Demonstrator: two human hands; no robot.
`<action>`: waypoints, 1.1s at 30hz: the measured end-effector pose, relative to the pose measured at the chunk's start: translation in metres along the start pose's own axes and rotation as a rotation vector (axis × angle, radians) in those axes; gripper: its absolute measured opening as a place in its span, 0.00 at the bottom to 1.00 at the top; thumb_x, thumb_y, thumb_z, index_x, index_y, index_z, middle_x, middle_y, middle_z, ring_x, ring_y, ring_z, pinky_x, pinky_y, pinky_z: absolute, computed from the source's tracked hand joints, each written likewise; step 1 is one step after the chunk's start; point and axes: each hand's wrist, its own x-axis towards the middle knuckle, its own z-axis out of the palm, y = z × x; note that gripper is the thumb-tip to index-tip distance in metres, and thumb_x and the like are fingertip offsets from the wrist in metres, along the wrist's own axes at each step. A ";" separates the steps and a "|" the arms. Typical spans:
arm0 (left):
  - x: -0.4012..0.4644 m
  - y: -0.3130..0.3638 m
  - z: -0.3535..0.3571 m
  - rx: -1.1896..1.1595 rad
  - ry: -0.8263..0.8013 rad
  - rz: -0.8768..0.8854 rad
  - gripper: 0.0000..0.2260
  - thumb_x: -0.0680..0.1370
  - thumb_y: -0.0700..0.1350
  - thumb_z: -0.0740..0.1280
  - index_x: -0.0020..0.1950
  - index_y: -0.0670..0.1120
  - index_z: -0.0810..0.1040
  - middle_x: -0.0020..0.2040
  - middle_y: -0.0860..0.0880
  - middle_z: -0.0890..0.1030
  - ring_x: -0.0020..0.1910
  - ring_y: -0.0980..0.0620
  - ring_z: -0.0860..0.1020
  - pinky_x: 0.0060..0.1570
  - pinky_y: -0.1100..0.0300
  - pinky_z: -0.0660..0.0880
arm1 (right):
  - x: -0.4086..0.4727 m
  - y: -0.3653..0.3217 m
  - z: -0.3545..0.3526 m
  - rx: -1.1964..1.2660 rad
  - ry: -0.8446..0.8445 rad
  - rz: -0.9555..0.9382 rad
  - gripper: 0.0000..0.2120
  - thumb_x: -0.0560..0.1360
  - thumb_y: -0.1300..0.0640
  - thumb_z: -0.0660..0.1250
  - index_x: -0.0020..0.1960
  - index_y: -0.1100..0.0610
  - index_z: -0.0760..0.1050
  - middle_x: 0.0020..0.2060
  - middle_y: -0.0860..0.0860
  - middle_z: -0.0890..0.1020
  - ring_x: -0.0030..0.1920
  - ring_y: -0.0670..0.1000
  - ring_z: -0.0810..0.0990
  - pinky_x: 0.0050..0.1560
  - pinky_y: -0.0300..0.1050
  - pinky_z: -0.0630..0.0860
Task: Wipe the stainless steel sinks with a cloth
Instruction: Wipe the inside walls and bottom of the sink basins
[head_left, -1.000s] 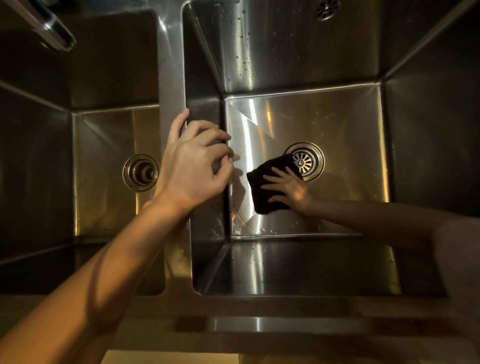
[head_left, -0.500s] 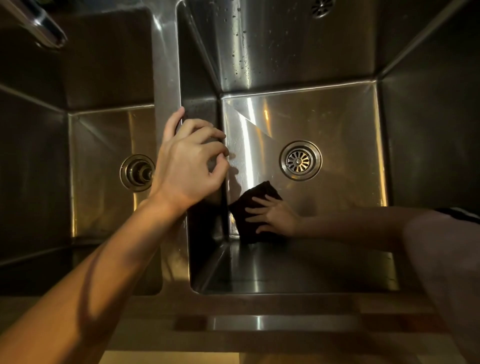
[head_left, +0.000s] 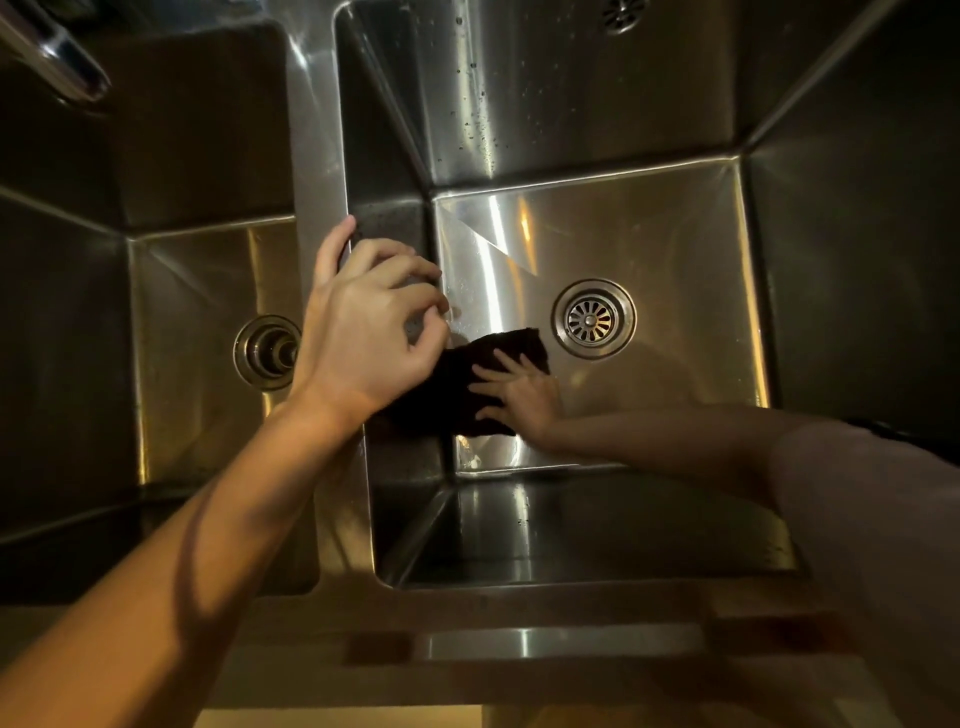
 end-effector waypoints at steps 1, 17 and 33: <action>0.000 0.000 0.000 0.002 0.002 0.000 0.11 0.75 0.47 0.62 0.42 0.48 0.85 0.50 0.52 0.83 0.56 0.50 0.76 0.73 0.47 0.53 | 0.000 -0.008 0.007 0.021 0.007 -0.009 0.22 0.76 0.44 0.64 0.69 0.44 0.71 0.73 0.43 0.67 0.78 0.52 0.54 0.76 0.52 0.50; 0.001 0.005 -0.006 -0.016 -0.038 -0.004 0.13 0.76 0.47 0.61 0.43 0.46 0.85 0.51 0.50 0.84 0.57 0.49 0.76 0.74 0.44 0.52 | -0.052 0.097 -0.030 0.025 -0.088 -0.285 0.19 0.75 0.49 0.68 0.65 0.49 0.76 0.70 0.46 0.71 0.76 0.51 0.58 0.76 0.52 0.47; 0.000 0.003 -0.003 -0.012 -0.019 -0.013 0.14 0.76 0.48 0.60 0.43 0.48 0.85 0.50 0.51 0.83 0.57 0.50 0.76 0.74 0.47 0.51 | -0.015 -0.014 0.024 0.242 0.118 0.100 0.22 0.77 0.46 0.64 0.70 0.46 0.70 0.74 0.45 0.65 0.78 0.53 0.51 0.77 0.53 0.46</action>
